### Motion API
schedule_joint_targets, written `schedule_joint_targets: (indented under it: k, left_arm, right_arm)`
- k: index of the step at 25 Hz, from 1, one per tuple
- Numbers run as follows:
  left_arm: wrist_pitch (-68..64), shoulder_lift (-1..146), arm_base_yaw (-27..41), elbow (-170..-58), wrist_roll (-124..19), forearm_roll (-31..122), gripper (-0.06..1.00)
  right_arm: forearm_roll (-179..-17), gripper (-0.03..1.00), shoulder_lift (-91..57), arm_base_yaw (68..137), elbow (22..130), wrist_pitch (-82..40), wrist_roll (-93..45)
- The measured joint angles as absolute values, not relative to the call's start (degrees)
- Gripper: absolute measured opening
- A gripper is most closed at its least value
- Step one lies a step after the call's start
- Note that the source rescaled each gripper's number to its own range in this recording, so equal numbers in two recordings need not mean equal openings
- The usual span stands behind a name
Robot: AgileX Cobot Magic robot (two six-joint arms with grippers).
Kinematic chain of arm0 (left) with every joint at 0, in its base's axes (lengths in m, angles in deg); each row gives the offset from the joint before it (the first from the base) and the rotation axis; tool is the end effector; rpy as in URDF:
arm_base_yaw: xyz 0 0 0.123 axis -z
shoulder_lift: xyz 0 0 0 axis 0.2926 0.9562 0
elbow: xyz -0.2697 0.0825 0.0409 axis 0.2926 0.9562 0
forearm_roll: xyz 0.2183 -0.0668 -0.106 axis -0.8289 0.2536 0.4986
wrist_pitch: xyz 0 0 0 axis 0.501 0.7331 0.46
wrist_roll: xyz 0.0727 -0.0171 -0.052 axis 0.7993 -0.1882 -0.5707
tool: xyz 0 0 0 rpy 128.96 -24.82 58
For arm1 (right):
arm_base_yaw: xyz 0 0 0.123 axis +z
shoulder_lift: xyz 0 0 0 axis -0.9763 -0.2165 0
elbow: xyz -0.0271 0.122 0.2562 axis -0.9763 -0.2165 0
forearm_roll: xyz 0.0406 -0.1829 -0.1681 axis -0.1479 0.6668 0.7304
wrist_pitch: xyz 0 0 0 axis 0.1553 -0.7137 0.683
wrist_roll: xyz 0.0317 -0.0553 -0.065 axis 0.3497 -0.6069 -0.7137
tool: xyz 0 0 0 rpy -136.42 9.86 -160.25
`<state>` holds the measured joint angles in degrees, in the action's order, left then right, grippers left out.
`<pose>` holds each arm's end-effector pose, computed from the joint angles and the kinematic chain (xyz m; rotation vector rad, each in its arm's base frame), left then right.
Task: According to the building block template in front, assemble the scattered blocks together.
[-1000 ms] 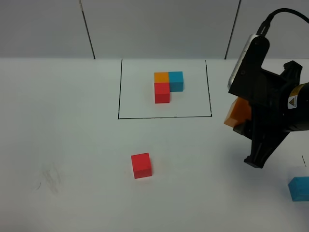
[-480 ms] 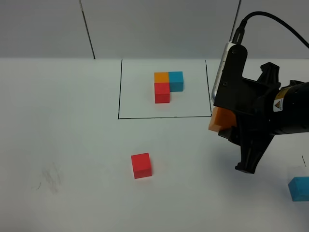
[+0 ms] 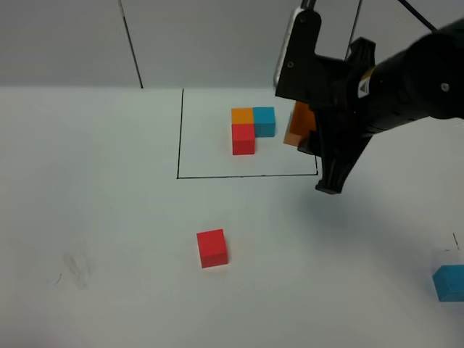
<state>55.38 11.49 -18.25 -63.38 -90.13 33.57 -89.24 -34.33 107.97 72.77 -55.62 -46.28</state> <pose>0.0265 -0.0016 0.2759 -0.0942 2.2537 -0.0538 0.3007 0.1762 0.3181 -1.5230 1.9596 -0.1196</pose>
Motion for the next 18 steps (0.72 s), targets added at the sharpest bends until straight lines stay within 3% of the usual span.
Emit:
schedule_joint_targets:
  k: [11, 18]
  left_arm:
    - [55.4, 11.5, -18.2, -63.4, -90.1, 33.6, 0.0]
    - [55.4, 11.5, -18.2, -63.4, -90.1, 33.6, 0.0]
  right_arm:
    - [-93.8, 0.59, -50.0, 108.0, 89.5, -60.2, -56.2]
    - [-97.7, 0.59, -56.3, 108.0, 91.1, -60.8, -63.6]
